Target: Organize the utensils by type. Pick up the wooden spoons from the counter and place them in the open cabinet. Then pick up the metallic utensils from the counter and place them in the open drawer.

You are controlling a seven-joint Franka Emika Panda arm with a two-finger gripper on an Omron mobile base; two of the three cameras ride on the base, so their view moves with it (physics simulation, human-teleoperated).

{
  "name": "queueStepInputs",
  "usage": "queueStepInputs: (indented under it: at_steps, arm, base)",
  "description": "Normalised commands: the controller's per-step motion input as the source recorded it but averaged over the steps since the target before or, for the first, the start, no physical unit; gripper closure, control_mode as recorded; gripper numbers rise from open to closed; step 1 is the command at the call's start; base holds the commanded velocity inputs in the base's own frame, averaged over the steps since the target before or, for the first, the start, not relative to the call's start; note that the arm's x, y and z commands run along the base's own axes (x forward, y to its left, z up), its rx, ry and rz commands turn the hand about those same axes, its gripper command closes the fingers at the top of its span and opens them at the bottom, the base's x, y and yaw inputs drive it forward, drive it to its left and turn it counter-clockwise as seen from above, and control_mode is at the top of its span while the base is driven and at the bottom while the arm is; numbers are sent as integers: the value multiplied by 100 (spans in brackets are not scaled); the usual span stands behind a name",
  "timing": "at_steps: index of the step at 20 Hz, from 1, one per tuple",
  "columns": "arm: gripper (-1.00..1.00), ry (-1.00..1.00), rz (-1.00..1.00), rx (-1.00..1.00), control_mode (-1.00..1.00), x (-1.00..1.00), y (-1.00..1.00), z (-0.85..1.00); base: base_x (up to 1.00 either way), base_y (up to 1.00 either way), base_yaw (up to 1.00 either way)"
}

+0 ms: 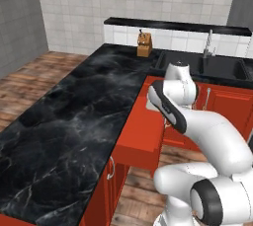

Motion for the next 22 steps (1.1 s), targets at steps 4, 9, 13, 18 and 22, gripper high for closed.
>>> queueStepInputs:
  at_steps: [4,9,13,18,22]
  arm:
    - [100,-2,0,0,-100,46,-18,-44]
    - [100,-5,0,0,-100,38,-16,-46]
    - [100,-4,0,0,-100,48,-17,-39]
    - [100,0,0,0,-100,48,-11,-42]
    - [100,0,0,0,-100,53,-6,-35]
  base:
    - [0,0,0]
    - [0,0,0]
    - [0,0,0]
    - [0,0,0]
    - [0,0,0]
